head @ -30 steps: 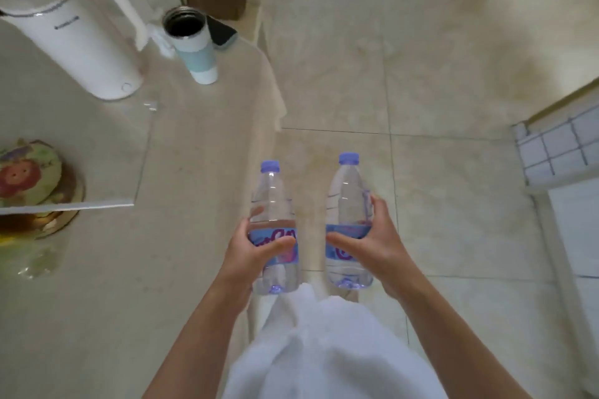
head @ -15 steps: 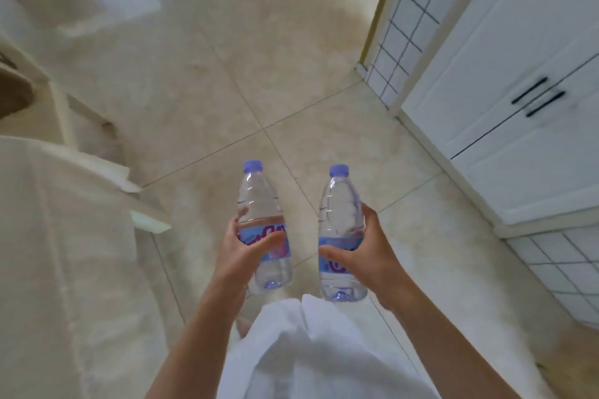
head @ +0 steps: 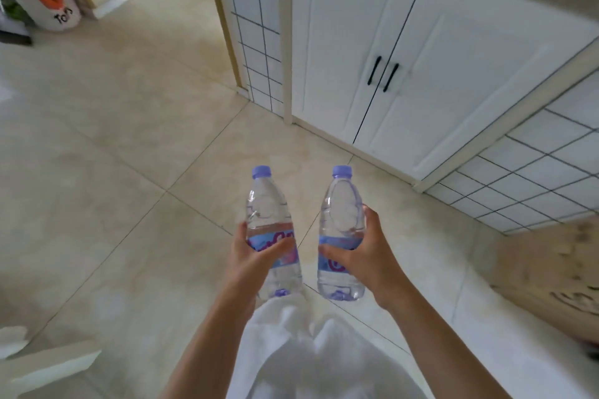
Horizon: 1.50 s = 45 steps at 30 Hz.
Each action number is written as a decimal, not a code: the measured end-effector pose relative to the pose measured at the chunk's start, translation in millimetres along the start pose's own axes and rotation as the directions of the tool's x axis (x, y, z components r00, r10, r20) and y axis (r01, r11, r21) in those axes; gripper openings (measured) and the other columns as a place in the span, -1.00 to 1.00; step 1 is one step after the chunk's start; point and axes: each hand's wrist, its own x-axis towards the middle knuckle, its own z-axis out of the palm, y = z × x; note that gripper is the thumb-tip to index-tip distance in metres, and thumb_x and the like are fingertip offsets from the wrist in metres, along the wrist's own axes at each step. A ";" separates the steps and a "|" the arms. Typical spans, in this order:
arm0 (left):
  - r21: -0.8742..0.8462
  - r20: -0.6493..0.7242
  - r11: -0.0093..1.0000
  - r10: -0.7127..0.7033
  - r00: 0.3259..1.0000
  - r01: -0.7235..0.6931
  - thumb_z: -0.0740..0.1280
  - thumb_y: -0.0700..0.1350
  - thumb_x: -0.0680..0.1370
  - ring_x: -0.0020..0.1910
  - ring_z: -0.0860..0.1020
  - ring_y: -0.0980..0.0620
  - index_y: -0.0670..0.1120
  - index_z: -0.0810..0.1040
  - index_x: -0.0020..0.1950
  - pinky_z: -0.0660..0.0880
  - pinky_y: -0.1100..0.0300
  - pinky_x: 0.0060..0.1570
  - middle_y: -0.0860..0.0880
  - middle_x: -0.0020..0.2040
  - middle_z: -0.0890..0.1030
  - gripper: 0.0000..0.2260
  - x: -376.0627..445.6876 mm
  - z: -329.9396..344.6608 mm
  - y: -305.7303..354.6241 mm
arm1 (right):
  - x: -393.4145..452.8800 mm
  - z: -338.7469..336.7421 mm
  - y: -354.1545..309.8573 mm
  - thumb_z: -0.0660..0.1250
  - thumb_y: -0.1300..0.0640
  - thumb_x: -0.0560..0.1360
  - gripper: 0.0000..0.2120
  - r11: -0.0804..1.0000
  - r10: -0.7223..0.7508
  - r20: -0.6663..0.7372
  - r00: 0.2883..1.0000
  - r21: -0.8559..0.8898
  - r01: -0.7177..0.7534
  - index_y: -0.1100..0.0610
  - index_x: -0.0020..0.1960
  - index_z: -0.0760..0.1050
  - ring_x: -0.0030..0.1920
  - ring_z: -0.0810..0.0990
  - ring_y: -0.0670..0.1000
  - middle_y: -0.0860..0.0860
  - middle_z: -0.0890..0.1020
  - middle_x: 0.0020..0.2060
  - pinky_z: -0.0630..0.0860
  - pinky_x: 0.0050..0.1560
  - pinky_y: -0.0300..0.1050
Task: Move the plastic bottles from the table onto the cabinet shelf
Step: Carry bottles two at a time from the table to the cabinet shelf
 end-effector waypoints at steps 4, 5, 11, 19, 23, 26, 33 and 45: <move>0.056 0.081 0.998 0.013 0.997 -0.018 0.54 -0.26 0.35 -0.09 0.67 -0.09 -0.11 0.46 0.24 0.59 0.09 -0.17 -0.17 0.00 0.65 -0.50 40.3 32.5 26.7 | 37.0 -21.8 -11.7 0.62 0.07 0.22 -0.16 0.997 0.059 -0.093 0.994 0.057 -0.054 -0.05 0.37 0.25 0.05 0.62 0.01 -0.01 0.57 0.12 0.66 -0.06 -0.05; 0.076 0.102 0.997 0.015 0.995 -0.023 0.54 -0.26 0.34 -0.08 0.67 -0.11 -0.11 0.46 0.23 0.60 0.04 -0.13 -0.17 0.00 0.65 -0.50 54.2 40.6 34.3 | 48.6 -26.7 -17.2 0.62 0.06 0.22 -0.16 0.996 0.069 -0.117 0.991 0.066 -0.062 -0.03 0.37 0.26 0.04 0.62 -0.01 -0.01 0.57 0.12 0.65 -0.08 -0.09; 0.212 0.237 0.973 0.043 0.971 -0.094 0.61 -0.23 0.25 -0.07 0.66 -0.10 -0.09 0.47 0.18 0.62 0.02 -0.10 -0.14 -0.01 0.64 -0.43 135.2 84.5 99.3 | 117.3 -53.0 -69.4 0.62 0.02 0.23 -0.28 0.996 0.081 -0.219 0.972 0.065 -0.068 0.05 0.28 0.36 0.02 0.61 -0.03 -0.01 0.59 0.08 0.57 -0.16 -0.24; 0.291 0.393 0.932 0.087 0.916 -0.214 0.61 -0.26 0.24 -0.14 0.66 0.02 -0.08 0.45 0.17 0.58 0.22 -0.25 -0.07 -0.05 0.64 -0.43 205.1 149.9 169.6 | 186.0 -89.6 -115.3 0.64 0.02 0.20 -0.29 0.989 0.088 -0.341 0.936 0.140 -0.042 0.04 0.24 0.38 0.02 0.63 -0.01 -0.01 0.61 0.06 0.60 -0.12 -0.20; 0.324 0.443 0.904 0.115 0.889 -0.278 0.62 -0.31 0.21 -0.11 0.65 0.04 -0.07 0.44 0.17 0.59 0.24 -0.22 -0.05 -0.03 0.63 -0.38 234.1 186.2 187.1 | 214.8 -113.4 -124.5 0.65 0.00 0.18 -0.29 0.986 0.110 -0.386 0.916 0.160 -0.051 -0.02 0.22 0.38 -0.02 0.61 -0.11 -0.09 0.61 0.02 0.59 -0.09 -0.21; 0.336 0.465 0.888 0.132 0.875 -0.313 0.61 -0.35 0.20 -0.12 0.63 0.08 -0.06 0.44 0.18 0.56 0.35 -0.28 -0.02 -0.04 0.62 -0.36 252.3 215.8 200.4 | 238.8 -136.2 -131.3 0.65 -0.01 0.17 -0.30 0.986 0.119 -0.416 0.902 0.155 -0.059 -0.05 0.20 0.37 -0.05 0.60 -0.13 -0.12 0.60 -0.01 0.58 -0.10 -0.21; 0.315 0.477 0.878 0.180 0.860 -0.359 0.61 -0.35 0.21 -0.10 0.61 0.12 -0.01 0.42 0.18 0.54 0.37 -0.31 0.03 -0.04 0.60 -0.35 292.4 296.9 242.7 | 303.4 -203.8 -154.1 0.64 -0.01 0.19 -0.27 0.993 0.066 -0.420 0.905 0.119 -0.017 0.00 0.25 0.38 0.02 0.59 -0.07 -0.08 0.58 0.04 0.55 -0.13 -0.29; 0.244 0.422 0.825 0.383 0.822 -0.510 0.62 -0.34 0.20 -0.11 0.58 0.17 -0.03 0.43 0.18 0.50 0.47 -0.29 0.09 -0.05 0.58 -0.35 359.7 424.4 345.2 | 415.3 -326.0 -239.1 0.62 -0.02 0.19 -0.30 0.984 -0.104 -0.463 0.880 0.082 0.159 -0.04 0.24 0.39 -0.02 0.61 -0.11 -0.13 0.60 0.02 0.58 -0.11 -0.25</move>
